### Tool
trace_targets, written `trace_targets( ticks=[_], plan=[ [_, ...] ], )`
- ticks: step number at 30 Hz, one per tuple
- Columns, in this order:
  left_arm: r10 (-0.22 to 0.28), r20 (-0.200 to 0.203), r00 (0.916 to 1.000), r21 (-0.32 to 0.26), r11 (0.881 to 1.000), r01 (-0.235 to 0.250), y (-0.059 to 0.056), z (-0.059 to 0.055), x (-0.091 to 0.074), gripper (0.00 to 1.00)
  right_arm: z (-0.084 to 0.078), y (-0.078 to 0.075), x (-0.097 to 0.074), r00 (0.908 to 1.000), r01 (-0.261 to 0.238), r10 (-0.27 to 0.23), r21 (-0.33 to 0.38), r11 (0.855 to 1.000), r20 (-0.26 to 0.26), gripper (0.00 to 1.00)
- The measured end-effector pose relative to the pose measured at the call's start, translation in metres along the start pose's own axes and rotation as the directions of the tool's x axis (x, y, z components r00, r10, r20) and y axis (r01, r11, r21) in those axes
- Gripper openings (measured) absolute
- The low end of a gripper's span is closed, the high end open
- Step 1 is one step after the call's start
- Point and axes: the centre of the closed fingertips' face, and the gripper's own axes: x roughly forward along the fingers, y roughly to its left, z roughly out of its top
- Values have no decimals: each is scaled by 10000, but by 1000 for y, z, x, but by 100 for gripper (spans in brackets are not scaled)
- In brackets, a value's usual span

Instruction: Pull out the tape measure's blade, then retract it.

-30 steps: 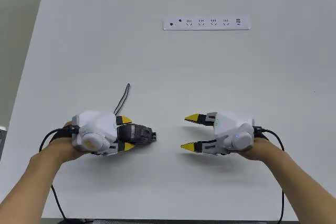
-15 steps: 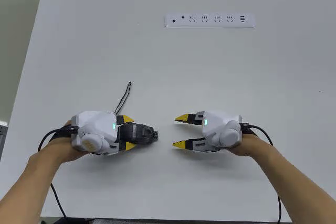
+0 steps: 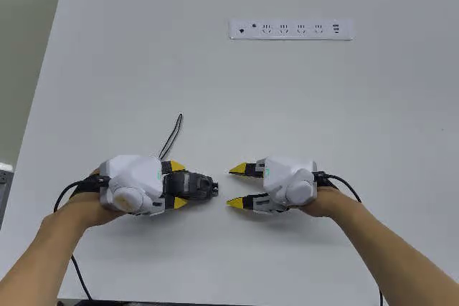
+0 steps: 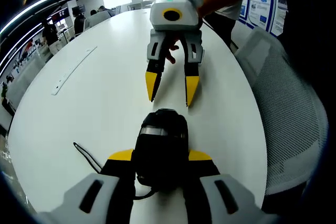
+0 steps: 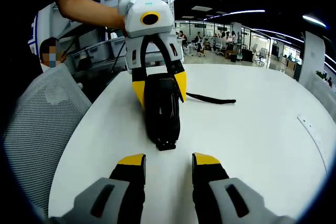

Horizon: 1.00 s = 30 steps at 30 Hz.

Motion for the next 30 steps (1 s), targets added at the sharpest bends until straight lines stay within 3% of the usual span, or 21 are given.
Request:
trace_targets(
  ticks=[19, 30],
  plan=[
    [-47, 383, 9993, -183, 9998, 54, 1, 2, 0, 30, 1, 3, 22, 9989, -459, 457, -417, 9981, -72, 25],
    [-16, 675, 9977, -352, 9994, 39, 2, 2, 0, 30, 5, 0, 28, 9990, -440, 444, -476, 9979, 66, 19]
  ],
)
